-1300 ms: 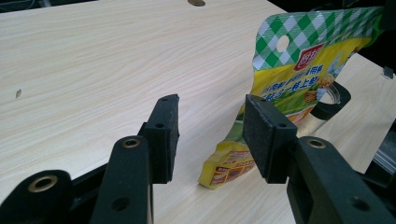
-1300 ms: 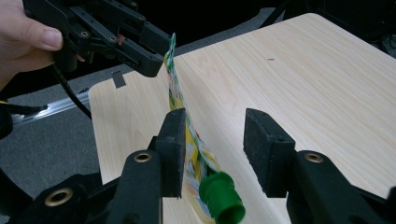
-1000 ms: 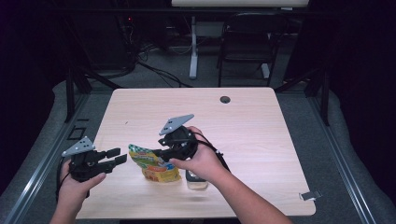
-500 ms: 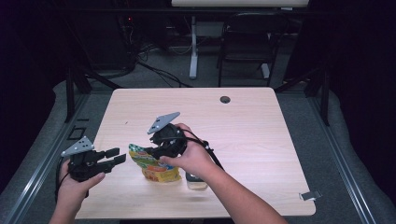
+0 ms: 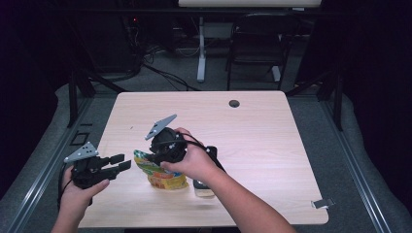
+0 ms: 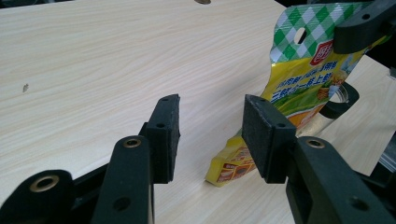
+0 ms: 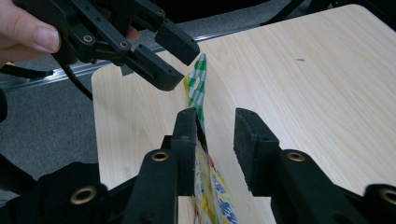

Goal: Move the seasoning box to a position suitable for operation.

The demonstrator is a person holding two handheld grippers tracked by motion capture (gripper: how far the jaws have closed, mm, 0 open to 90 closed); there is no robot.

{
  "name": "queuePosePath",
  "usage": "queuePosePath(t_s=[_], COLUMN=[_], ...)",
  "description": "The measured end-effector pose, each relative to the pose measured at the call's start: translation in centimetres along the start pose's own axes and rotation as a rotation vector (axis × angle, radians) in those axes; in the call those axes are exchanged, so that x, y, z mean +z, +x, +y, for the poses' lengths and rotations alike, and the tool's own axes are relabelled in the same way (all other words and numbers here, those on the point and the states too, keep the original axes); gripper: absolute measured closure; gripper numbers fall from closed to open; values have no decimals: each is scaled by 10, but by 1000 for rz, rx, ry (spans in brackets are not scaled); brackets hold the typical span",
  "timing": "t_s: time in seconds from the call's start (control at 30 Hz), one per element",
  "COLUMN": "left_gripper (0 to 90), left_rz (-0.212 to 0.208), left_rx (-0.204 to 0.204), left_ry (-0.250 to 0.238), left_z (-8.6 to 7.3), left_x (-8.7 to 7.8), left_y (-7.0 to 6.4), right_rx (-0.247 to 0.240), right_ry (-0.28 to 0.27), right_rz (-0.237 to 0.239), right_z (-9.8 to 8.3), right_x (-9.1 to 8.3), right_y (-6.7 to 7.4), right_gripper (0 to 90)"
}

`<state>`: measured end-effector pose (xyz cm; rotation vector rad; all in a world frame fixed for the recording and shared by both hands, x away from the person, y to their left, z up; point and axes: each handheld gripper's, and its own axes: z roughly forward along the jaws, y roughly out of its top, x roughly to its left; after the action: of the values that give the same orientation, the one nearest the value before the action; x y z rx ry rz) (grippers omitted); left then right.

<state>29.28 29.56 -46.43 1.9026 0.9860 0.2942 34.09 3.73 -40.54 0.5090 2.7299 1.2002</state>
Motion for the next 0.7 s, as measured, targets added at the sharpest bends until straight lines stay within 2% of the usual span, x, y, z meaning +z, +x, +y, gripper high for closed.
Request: queuePosePath(t_s=[0.7], left_gripper=[571], left_rz=[-6], left_rx=[6], left_ry=[14], left_z=[-1], left_x=[4], left_y=[-1], right_rx=[-22], right_ry=[83], right_rz=[23], right_z=[6], right_x=[14], right_y=[3], right_gripper=[811])
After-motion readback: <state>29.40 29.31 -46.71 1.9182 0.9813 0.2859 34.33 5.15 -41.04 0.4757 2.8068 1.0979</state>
